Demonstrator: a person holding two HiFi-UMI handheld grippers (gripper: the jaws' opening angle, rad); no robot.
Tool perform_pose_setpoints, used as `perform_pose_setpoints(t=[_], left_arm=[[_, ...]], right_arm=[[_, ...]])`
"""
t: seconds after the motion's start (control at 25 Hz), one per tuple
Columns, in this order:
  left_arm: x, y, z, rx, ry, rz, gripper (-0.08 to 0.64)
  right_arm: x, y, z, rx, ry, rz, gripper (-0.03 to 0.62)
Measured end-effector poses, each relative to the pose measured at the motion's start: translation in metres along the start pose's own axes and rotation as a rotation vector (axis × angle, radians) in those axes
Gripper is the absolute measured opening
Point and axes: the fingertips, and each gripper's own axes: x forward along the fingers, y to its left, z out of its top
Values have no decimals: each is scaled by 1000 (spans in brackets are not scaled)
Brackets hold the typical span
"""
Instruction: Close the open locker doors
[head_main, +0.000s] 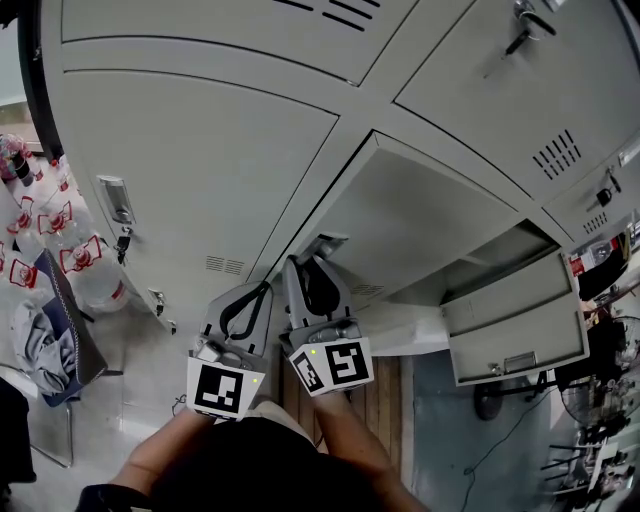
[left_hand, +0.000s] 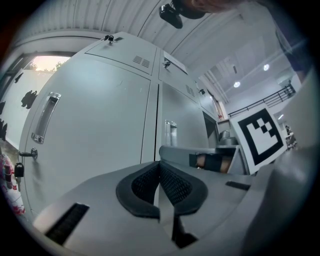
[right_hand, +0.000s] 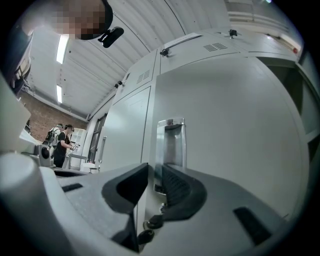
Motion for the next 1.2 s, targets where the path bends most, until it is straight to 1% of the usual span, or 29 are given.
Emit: perform_pose_setpoints(t=[1.0, 1.2], left_arm=[[1, 8, -3, 0, 9, 10, 0], [2, 8, -3, -1, 9, 12, 0]], right_arm=[[16, -9, -4, -15, 1, -5, 78], [16, -9, -5, -5, 3, -7, 78]])
